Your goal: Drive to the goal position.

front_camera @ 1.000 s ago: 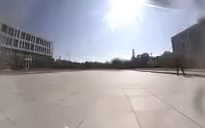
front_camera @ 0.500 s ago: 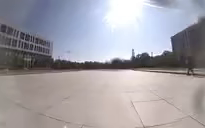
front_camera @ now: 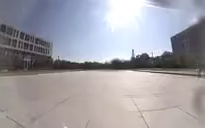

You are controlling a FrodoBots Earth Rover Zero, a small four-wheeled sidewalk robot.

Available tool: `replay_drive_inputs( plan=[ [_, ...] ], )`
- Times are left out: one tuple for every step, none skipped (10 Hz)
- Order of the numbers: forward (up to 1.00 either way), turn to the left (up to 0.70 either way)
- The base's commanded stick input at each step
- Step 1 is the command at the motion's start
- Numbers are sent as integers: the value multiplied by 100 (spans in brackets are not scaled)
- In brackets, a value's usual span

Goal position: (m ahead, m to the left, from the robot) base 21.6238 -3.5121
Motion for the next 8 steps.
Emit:
replay_drive_inputs(
  plan=[
    [70,0],
    [70,0],
    [70,0],
    [70,0],
    [70,0],
    [70,0],
    [70,0],
    [70,0]
  ],
)
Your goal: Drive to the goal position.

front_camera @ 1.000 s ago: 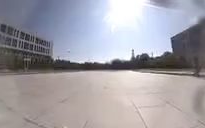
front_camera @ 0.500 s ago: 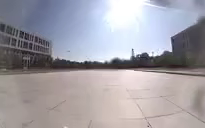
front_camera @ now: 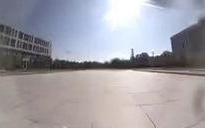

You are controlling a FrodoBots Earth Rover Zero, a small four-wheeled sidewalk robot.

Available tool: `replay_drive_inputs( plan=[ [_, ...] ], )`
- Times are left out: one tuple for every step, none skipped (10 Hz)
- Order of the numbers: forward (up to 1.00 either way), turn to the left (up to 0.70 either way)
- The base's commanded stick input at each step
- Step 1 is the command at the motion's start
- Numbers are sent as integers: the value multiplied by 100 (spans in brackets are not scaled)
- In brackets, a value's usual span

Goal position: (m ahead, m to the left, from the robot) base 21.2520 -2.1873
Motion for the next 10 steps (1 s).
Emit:
replay_drive_inputs(
  plan=[
    [70,0],
    [70,0],
    [70,0],
    [70,0],
    [70,0],
    [70,0],
    [70,0],
    [70,0],
    [70,0],
    [70,0]
  ],
)
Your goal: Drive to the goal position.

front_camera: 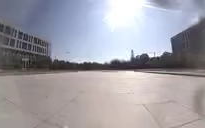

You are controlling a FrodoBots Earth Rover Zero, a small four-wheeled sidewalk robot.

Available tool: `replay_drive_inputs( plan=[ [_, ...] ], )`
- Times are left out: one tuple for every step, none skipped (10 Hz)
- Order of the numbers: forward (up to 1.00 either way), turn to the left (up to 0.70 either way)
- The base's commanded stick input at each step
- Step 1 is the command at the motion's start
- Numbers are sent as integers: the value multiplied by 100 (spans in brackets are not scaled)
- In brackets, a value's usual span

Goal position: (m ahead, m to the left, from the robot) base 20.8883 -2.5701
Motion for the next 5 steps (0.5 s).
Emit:
replay_drive_inputs(
  plan=[
    [70,0],
    [70,0],
    [70,0],
    [70,0],
    [70,0]
  ],
)
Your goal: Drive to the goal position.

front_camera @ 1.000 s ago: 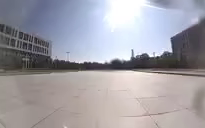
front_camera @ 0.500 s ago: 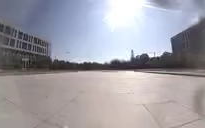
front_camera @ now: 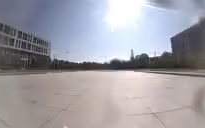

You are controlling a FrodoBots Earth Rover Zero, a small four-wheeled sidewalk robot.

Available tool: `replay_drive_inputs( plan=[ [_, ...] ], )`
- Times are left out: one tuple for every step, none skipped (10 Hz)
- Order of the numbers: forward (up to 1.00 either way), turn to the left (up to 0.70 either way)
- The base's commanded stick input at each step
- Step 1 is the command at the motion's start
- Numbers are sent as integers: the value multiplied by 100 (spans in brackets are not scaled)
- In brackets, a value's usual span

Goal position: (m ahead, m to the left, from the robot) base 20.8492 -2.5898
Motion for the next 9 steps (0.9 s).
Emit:
replay_drive_inputs(
  plan=[
    [70,0],
    [70,0],
    [70,0],
    [70,0],
    [70,0],
    [70,0],
    [70,0],
    [70,0],
    [70,0]
  ],
)
